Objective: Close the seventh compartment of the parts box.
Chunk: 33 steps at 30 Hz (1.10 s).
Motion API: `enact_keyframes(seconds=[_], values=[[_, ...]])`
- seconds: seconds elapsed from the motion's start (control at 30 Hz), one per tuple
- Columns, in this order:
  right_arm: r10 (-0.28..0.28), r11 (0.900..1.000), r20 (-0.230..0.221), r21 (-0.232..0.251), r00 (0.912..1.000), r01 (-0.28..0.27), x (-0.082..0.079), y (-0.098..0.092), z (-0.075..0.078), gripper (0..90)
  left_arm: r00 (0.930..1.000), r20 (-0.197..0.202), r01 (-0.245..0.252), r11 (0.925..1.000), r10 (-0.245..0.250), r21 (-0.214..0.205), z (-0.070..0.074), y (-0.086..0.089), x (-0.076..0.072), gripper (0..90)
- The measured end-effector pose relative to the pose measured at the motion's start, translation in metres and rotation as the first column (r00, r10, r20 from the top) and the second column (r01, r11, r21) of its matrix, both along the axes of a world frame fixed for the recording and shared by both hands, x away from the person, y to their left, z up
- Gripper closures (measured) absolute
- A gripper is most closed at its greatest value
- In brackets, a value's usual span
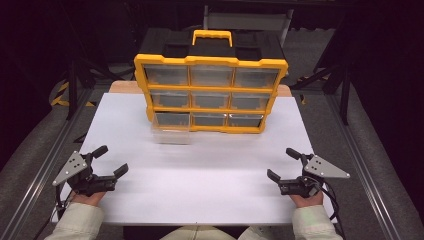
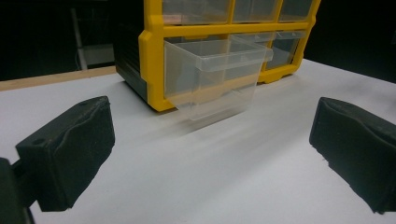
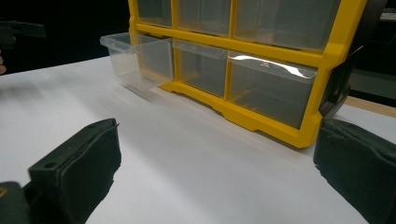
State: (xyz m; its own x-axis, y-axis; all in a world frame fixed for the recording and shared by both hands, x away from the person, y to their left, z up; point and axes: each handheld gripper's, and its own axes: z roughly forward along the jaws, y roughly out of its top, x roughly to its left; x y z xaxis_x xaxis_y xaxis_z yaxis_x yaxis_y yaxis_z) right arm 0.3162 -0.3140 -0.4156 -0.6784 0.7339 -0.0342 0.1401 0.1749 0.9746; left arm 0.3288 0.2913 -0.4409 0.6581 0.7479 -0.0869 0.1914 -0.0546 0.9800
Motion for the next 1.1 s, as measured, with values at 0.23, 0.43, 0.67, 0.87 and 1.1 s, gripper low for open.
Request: enact_keyframes(seconds=[0.23, 0.43, 0.67, 0.87, 1.1], values=[[0.003, 1.0, -0.003, 0.002, 1.0, -0.003, 0.0005, 0.0002, -0.0005, 1.4, 0.9999, -0.014, -0.004, 0.9999, 0.004, -0.01, -0.0011, 0.0004, 0.0016, 0.8], [0.004, 1.0, -0.003, 0.0, 1.0, -0.004, 0.0005, 0.0001, -0.0006, 1.4, 0.9998, -0.021, -0.005, 0.9999, 0.004, -0.011, -0.0013, 0.0007, 0.002, 0.9], [0.008, 1.0, -0.004, 0.005, 1.0, -0.008, 0.0007, 0.0003, -0.0007, 1.4, 0.9997, -0.022, -0.011, 0.9999, 0.011, -0.01, -0.0019, 0.0012, 0.0038, 1.2], [0.006, 1.0, -0.004, 0.003, 1.0, -0.006, 0.0005, 0.0001, -0.0007, 1.4, 0.9998, -0.019, -0.013, 0.9998, 0.012, -0.014, -0.0016, 0.001, 0.0038, 1.3], [0.01, 0.9999, -0.003, 0.002, 0.9999, -0.01, 0.0007, 0.0002, -0.0006, 1.4, 0.9999, -0.01, -0.013, 0.9999, 0.013, -0.001, 0.0019, 0.0001, 0.0021, 1.5]])
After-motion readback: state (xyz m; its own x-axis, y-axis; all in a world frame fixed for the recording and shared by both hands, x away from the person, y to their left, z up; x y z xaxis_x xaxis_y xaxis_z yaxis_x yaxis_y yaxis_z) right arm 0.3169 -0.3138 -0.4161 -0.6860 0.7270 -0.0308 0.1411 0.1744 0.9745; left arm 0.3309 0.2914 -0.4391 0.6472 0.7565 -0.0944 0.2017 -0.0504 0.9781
